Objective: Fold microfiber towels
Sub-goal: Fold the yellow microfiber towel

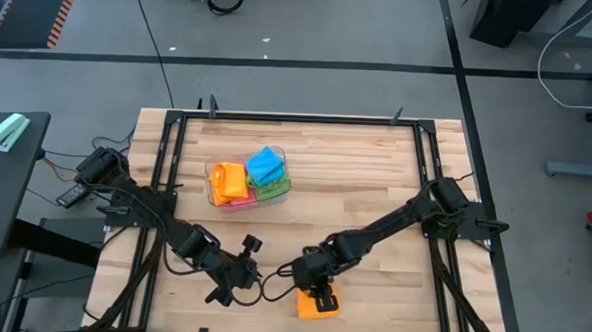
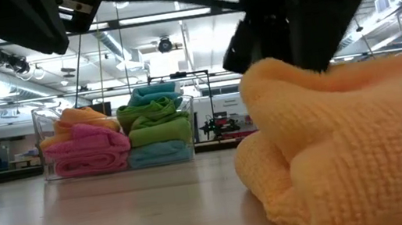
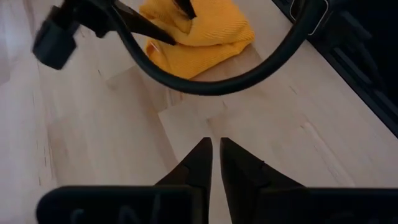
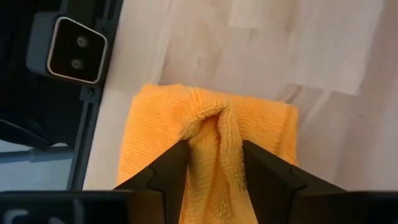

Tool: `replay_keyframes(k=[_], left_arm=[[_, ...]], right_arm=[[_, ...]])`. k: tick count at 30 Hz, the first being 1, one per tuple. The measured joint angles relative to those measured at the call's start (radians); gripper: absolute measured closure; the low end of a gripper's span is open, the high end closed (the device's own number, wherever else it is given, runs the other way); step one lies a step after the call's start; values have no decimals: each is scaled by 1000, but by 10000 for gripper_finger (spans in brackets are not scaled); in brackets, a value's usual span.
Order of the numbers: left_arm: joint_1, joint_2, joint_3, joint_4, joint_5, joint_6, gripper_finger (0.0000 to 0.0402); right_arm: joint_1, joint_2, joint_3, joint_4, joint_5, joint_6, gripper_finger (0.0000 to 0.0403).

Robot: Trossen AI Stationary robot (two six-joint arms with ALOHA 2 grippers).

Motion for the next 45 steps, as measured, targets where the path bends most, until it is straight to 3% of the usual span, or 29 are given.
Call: replay_keyframes(k=[9,17,23,29,37,45], left_arm=[[0,0,0,-5,0,-26,358],[-23,0,0,-22,0,-27,367],[-24,0,0,-22,0,-31,362],[-20,0,0,-21,0,-31,366],[-20,0,0,-21,0,-28,373],[-20,0,0,-21,0,-27,366]], right_arm=[[1,0,130,-209,81,-66,245],[111,-14,105,-22,83,-238,256],[151,-16,-9,123,145,-221,277],[102,-14,-99,146,177,-115,298],[69,-14,-69,147,178,-104,309],[46,-15,-71,107,247,-98,309]])
